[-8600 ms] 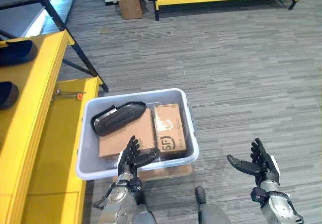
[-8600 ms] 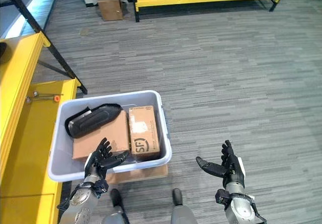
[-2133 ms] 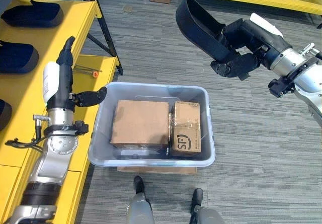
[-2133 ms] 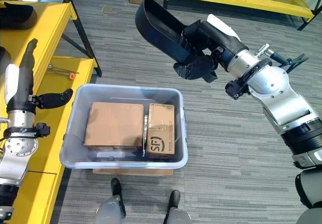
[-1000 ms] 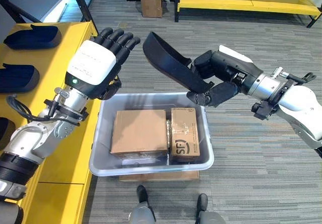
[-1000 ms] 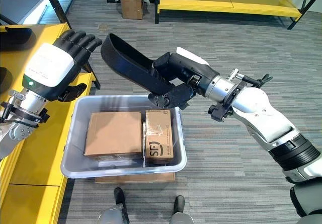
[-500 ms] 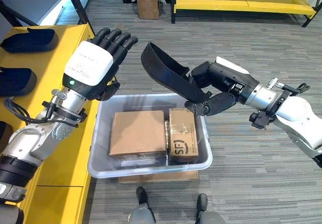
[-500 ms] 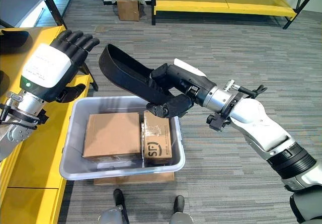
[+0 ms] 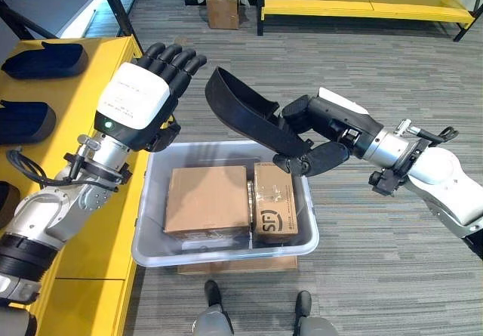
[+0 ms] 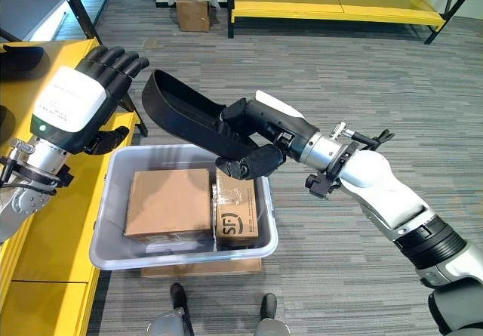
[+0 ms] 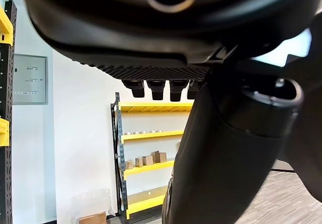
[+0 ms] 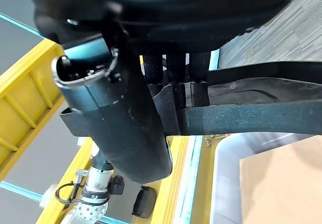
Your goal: Move parts from the plastic box to the shelf.
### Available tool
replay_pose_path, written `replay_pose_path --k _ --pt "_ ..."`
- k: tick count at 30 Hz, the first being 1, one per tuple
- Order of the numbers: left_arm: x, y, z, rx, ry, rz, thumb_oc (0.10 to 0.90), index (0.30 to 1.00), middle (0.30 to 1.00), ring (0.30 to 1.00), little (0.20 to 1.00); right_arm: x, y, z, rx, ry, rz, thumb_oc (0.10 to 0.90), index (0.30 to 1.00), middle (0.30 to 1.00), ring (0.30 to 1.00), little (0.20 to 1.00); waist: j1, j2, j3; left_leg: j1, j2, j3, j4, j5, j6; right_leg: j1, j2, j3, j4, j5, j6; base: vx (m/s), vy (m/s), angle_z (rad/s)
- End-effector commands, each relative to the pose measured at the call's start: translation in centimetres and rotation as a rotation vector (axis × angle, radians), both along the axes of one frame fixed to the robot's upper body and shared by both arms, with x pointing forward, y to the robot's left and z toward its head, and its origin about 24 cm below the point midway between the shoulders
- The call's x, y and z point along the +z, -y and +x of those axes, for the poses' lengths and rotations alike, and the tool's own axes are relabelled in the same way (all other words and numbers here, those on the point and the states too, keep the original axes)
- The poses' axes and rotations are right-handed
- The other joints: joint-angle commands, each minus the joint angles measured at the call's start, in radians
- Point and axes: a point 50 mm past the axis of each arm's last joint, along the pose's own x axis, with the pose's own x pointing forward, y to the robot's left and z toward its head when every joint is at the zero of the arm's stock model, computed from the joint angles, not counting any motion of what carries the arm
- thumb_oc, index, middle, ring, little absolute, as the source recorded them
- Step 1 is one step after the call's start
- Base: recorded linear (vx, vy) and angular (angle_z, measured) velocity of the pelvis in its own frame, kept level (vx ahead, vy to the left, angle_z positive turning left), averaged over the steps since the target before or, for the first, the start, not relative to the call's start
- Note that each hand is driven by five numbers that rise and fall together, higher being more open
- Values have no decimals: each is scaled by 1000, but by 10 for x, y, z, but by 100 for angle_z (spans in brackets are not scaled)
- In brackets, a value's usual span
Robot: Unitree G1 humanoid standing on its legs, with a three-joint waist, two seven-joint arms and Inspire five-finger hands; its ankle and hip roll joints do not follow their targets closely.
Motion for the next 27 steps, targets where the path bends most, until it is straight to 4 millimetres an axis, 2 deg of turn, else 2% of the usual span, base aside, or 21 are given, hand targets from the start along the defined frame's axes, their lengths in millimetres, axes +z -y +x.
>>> replay_pose_path --k 1,5,15,27 --pt "30 -1 4 -29 157 -121 900 1000 1000 1000 1000 37 -11 -19 131 200 168 400 300 300 300 300 -3 -20 -207 -17 123 -10 39 10 -109 104 -58 8 43 -132 59 0 0 0" --pt "34 8 10 -68 138 -116 900 1000 1000 1000 1000 39 -14 -20 159 194 171 400 300 300 300 300 -11 -25 -208 -17 126 -6 38 10 -109 97 -56 15 43 -130 59 0 0 0" --pt "26 18 20 -89 95 -90 900 1000 1000 1000 1000 42 -20 -23 190 206 178 400 300 300 300 300 -25 -30 -210 -16 129 0 44 6 -110 91 -56 25 43 -127 61 0 7 -4" --pt "5 29 31 -107 -4 -92 900 1000 1000 1000 1000 43 -25 -26 222 213 203 400 300 300 300 300 -37 -39 -210 -12 133 8 43 6 -109 89 -54 37 41 -126 61 0 1 0"
